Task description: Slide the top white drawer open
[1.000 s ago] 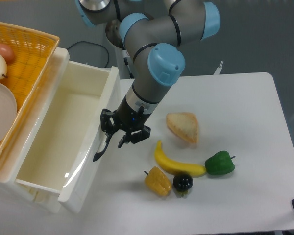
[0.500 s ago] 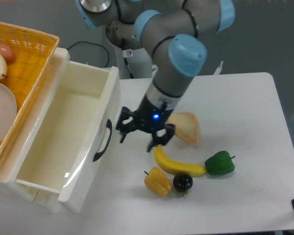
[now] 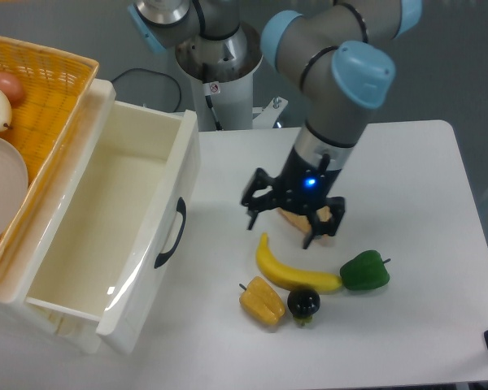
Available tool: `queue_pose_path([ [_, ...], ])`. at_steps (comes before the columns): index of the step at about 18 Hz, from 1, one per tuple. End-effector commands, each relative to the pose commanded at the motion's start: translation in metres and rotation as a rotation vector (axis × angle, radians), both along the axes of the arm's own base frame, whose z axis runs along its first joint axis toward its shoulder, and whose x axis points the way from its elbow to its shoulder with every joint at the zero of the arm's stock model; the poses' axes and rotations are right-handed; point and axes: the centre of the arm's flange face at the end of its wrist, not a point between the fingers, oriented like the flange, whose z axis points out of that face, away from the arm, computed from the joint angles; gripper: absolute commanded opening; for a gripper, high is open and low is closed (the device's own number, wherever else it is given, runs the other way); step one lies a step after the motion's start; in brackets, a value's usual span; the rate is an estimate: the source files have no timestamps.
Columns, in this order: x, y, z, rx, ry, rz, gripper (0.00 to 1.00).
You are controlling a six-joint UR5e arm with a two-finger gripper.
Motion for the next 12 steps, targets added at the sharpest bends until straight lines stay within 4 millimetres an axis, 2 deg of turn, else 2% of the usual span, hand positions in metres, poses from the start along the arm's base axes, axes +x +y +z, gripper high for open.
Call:
queue_pose_path([
  [7, -0.043, -0.040, -0.043, -0.229, 0.151, -0.277, 1.00],
  [10, -0.054, -0.049, -0.062, -0.355, 0.185, -0.380, 1.00],
  [12, -0.060, -0.048, -0.075, -0.374, 0.194, -0.387, 1.00],
])
